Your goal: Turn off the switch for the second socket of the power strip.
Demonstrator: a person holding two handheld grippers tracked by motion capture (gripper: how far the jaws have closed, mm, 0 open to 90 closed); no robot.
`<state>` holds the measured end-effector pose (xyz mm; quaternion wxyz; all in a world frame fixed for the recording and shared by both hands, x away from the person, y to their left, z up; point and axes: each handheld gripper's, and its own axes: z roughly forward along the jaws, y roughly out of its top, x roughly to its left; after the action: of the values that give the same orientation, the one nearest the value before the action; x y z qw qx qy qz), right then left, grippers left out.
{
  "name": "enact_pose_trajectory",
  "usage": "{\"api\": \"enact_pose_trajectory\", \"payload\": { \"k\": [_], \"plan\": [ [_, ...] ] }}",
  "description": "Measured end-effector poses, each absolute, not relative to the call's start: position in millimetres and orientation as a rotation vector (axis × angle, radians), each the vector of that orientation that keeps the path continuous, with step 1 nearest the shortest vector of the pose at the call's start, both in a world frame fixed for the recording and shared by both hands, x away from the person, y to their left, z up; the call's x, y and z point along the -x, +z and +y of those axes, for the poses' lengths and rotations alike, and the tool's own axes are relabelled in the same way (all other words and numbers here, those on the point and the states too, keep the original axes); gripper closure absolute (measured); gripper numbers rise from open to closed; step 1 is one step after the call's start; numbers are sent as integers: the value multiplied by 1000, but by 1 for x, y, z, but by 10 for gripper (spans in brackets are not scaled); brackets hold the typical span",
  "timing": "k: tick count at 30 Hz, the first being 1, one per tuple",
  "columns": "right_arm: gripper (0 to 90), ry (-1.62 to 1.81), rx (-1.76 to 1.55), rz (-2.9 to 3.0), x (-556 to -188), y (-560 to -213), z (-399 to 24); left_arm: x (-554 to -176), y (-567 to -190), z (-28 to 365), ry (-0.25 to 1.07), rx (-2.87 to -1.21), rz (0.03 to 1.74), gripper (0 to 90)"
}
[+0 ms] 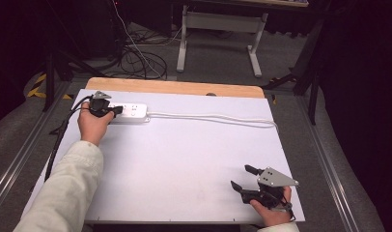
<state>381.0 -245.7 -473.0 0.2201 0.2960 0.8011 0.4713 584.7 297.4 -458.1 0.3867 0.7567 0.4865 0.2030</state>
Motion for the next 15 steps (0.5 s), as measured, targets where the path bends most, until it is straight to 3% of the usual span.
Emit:
{"api": "enact_pose_trajectory", "payload": {
  "k": [15],
  "plan": [
    [248,1314,-818,2217,-381,-473,-247,-588,-465,294,554,-1942,1258,900]
  ]
}}
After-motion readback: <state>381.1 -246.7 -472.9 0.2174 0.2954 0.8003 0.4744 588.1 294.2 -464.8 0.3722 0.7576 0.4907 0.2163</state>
